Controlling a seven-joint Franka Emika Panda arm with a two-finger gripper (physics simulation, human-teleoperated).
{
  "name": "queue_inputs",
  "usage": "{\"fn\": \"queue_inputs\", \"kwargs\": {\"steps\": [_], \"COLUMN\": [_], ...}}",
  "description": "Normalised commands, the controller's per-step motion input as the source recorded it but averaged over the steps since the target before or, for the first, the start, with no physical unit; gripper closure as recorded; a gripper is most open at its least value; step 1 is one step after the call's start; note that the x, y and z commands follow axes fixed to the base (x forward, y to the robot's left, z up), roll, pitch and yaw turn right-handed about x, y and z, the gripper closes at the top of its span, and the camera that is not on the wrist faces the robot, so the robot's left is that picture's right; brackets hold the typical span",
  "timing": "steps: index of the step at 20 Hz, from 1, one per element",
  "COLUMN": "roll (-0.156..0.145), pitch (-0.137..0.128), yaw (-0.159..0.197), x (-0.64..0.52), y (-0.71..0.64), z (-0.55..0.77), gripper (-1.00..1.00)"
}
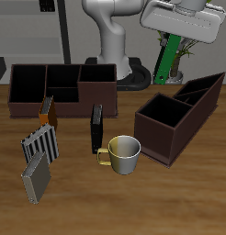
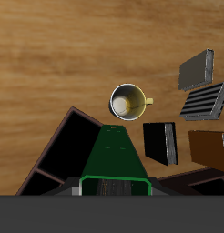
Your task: Place the green book into the left desk caddy's right compartment
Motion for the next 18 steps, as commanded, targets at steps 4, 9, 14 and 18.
{"fn": "queue_inputs", "kwargs": {"steps": [4,9,14,18], "roll": [0.038,0.026,0.022,-0.005], "pitch": [0.030,0.013,0.027,0.019], "yaw": [0.007,-0.009,-0.020,-0.035], "x": [0.02,0.05,0.13,0.09], "y": [0.36,0.25,0.08,-0.07], "z": [-0.11,-0.08,-0.21,-0.15], "gripper": [1.00,1.00,1.00,1.00]}}
